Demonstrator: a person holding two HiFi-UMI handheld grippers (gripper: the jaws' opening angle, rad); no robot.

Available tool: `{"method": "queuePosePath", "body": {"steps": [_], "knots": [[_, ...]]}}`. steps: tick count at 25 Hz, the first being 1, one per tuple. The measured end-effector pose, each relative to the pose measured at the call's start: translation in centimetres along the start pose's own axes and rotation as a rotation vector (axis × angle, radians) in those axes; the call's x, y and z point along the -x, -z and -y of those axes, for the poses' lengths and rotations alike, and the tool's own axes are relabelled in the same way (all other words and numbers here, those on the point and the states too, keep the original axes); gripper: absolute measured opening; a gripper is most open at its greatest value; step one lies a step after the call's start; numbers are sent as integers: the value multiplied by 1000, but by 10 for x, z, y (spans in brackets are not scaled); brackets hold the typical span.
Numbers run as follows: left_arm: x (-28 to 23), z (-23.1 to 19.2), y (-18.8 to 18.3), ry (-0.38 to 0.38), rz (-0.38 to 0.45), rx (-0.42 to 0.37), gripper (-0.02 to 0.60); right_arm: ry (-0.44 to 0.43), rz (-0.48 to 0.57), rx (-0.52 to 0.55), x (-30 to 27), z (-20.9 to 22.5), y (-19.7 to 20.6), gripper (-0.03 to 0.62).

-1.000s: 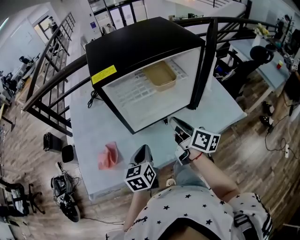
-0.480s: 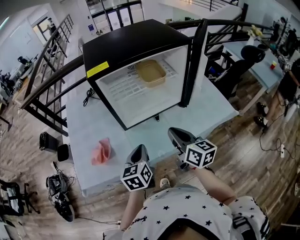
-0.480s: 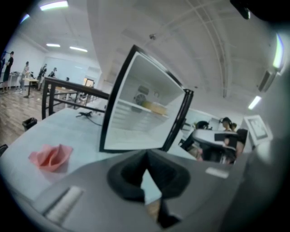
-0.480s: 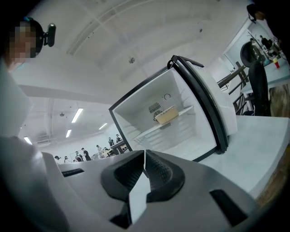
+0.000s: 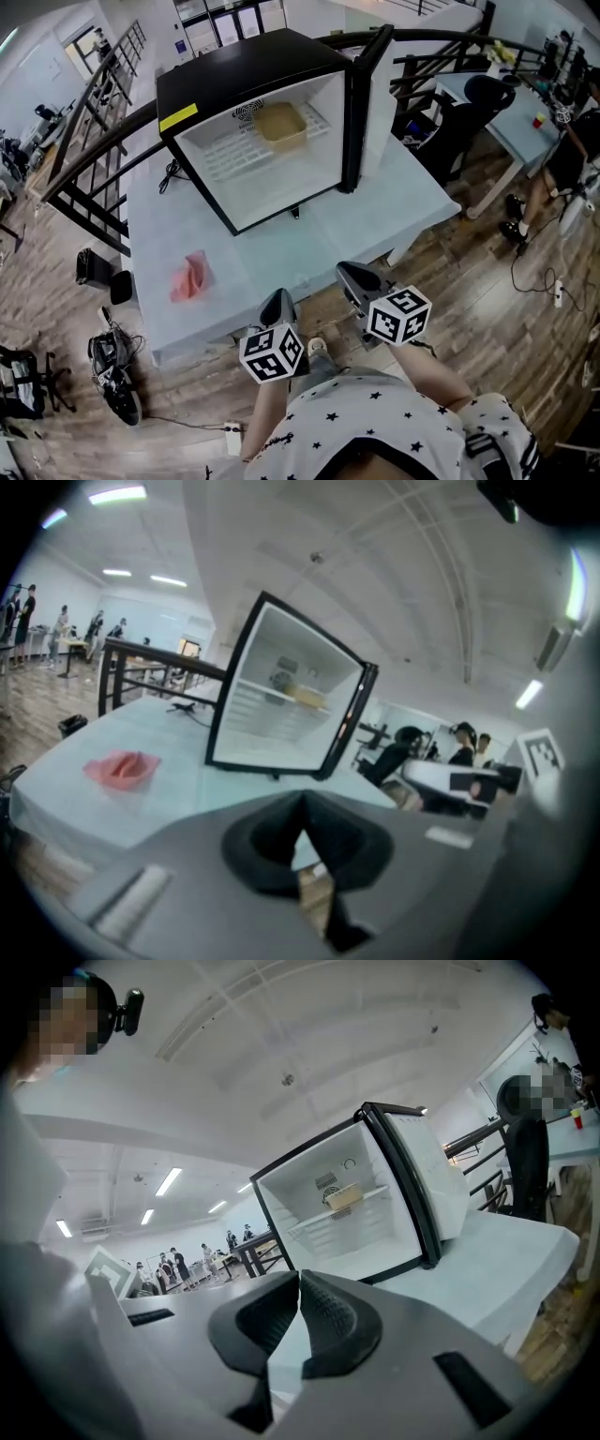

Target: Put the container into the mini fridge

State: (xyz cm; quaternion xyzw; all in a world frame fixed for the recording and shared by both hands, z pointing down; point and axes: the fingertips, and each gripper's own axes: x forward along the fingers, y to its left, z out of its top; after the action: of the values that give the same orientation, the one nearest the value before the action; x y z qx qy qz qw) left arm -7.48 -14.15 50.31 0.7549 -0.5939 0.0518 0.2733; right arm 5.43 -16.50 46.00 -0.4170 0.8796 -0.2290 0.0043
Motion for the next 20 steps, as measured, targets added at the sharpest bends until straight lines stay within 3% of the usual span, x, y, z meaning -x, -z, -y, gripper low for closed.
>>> {"method": "queuePosePath", "body": {"steps": [20], "knots": [[77, 44, 73, 13, -31, -18, 6, 2, -19, 41, 101, -29, 54, 25]]}}
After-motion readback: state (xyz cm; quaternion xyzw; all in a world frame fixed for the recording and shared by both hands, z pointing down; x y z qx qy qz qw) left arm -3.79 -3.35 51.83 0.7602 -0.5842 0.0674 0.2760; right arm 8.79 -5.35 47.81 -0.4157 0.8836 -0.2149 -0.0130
